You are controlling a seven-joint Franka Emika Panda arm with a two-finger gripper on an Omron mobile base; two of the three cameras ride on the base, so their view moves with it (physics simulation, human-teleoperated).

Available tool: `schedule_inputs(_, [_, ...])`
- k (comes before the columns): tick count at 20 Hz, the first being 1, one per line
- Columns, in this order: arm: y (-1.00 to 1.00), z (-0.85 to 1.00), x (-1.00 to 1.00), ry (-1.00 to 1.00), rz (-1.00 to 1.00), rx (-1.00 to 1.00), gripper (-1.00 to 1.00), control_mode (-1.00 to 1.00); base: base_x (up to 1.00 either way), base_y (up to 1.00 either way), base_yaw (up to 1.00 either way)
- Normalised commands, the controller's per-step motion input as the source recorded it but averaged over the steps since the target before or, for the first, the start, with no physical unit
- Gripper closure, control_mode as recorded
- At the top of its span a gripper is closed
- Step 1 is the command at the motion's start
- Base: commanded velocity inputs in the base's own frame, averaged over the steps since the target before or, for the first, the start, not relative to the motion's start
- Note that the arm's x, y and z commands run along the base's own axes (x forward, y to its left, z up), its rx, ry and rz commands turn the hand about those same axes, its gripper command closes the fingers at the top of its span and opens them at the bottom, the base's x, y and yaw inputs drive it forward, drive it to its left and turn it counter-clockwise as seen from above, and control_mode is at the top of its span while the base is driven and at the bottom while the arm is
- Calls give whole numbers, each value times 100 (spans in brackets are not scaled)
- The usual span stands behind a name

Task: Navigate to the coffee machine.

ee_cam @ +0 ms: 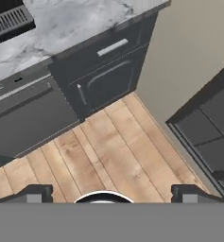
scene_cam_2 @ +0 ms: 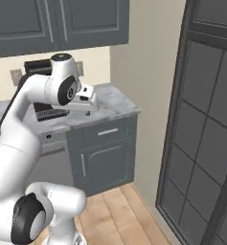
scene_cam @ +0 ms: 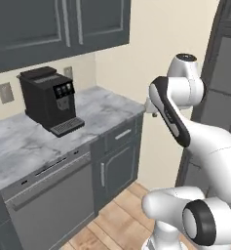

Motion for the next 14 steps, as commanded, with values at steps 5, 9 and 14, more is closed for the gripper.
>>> schedule_inputs(5, [0, 0, 0, 0, 0, 0, -100, 100, 74, -21, 66])
schedule_inputs(9, [0, 0, 0, 0, 0, 0, -100, 100, 76, -44, 57])
schedule_inputs(14, [0, 0, 0, 0, 0, 0, -100, 100, 70, -47, 45])
